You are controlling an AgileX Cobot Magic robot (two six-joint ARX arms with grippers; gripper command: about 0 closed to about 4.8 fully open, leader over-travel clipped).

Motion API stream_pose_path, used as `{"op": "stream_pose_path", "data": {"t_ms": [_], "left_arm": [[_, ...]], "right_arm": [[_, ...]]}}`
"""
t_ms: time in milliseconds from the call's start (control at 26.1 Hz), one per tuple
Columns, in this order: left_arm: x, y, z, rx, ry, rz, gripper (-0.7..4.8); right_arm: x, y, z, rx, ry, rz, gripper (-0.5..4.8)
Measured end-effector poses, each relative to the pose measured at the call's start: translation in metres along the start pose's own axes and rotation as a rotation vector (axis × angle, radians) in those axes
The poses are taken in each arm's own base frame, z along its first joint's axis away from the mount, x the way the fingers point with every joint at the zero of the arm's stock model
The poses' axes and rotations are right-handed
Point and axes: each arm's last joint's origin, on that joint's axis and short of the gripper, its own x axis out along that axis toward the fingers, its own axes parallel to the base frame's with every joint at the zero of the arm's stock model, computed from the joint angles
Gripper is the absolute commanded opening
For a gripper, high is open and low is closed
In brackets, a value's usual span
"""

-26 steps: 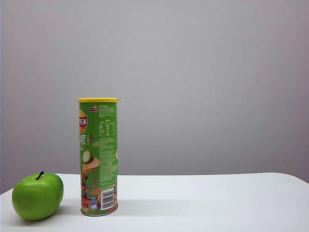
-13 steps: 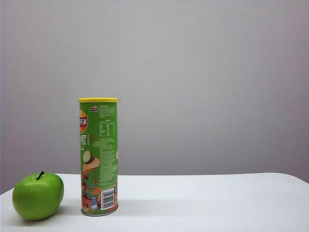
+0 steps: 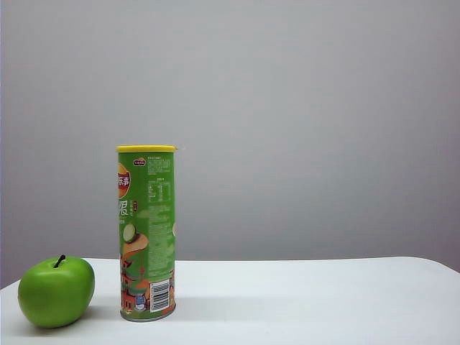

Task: Pick up the green bucket of chips from the desk, place it near the apple, and finally stand it up.

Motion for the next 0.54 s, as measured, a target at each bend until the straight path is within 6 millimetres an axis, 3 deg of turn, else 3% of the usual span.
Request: {"op": "stream_pose_path", "data": {"t_ms": [536], "left_arm": [[-0.0001,0.0002,-0.0026,0.001,0.027,0.002,-0.01]], "right_arm": [[0.0,0.0,0.0,0.001,0.0,0.0,0.0]]}}
